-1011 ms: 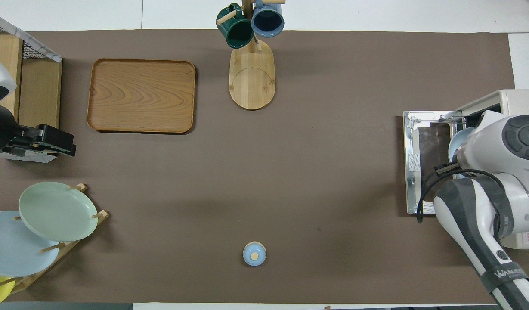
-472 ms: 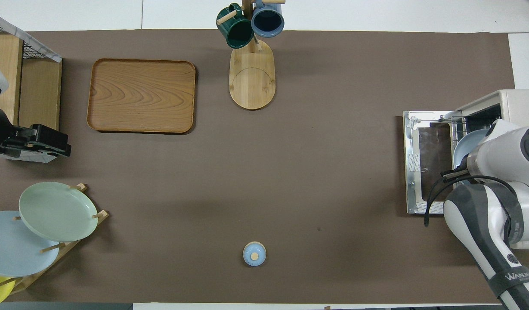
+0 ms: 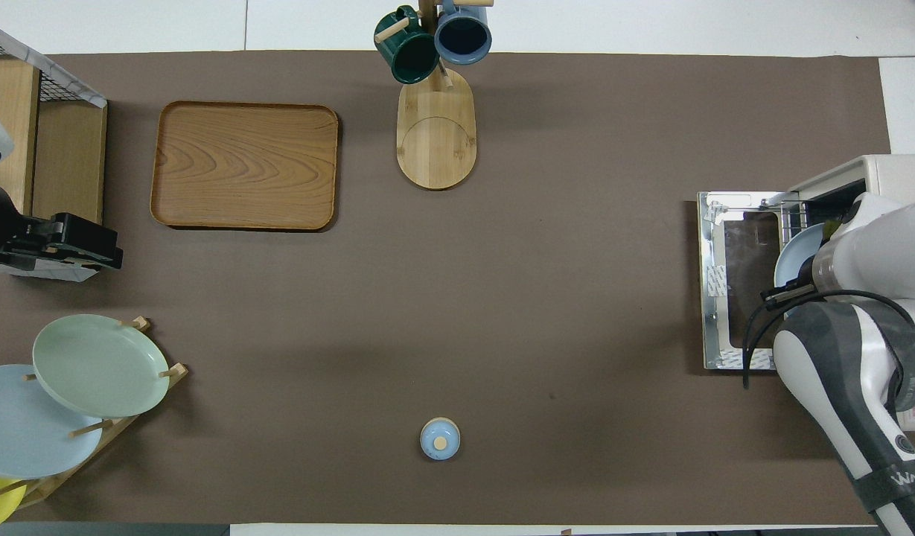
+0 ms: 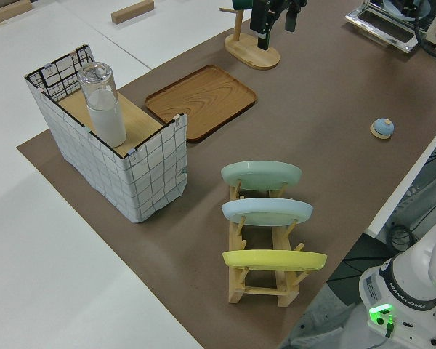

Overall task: Put eggplant into oven
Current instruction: 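Insert the eggplant into the oven and open the right gripper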

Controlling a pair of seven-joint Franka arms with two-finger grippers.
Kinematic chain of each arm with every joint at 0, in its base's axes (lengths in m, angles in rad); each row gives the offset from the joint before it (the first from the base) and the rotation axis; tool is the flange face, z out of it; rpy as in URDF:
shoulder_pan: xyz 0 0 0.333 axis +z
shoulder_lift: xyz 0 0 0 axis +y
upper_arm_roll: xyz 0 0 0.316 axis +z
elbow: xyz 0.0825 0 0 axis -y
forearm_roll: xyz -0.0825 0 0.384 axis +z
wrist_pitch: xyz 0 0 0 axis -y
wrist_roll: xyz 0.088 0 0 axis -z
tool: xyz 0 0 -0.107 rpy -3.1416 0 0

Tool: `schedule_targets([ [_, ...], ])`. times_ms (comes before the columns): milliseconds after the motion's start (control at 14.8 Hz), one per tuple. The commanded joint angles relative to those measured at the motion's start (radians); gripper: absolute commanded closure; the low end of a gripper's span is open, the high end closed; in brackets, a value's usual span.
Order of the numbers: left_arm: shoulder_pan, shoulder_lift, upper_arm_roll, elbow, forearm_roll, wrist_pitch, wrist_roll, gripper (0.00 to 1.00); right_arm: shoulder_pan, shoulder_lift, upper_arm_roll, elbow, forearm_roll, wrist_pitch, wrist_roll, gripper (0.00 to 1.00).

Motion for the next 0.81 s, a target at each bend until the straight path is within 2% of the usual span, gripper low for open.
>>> schedule_targets([
  [0,0.004,-0.017,-0.001,-0.007,-0.007,0.007,0.005,0.00,0.048,0.016,0.010,0.080,0.058,-0.049,-0.017,0.76],
  [67,0.004,-0.017,-0.001,-0.007,-0.007,0.007,0.005,0.00,0.072,0.023,0.010,0.074,0.081,-0.014,0.004,0.86],
  [202,0.006,-0.017,-0.001,-0.009,-0.007,0.007,0.005,0.00,0.117,0.056,0.010,0.036,0.082,0.072,0.069,0.98],
  [404,0.007,-0.018,0.001,-0.009,-0.007,0.008,-0.002,0.00,0.138,0.137,0.010,0.009,0.082,0.207,0.126,1.00],
  [539,0.006,-0.023,0.001,-0.016,-0.006,0.008,0.001,0.00,0.138,0.162,0.009,-0.018,0.082,0.284,0.126,1.00],
  [741,0.007,-0.023,0.002,-0.016,-0.006,0.007,0.001,0.00,0.124,0.211,0.009,-0.021,0.082,0.295,0.129,1.00],
])
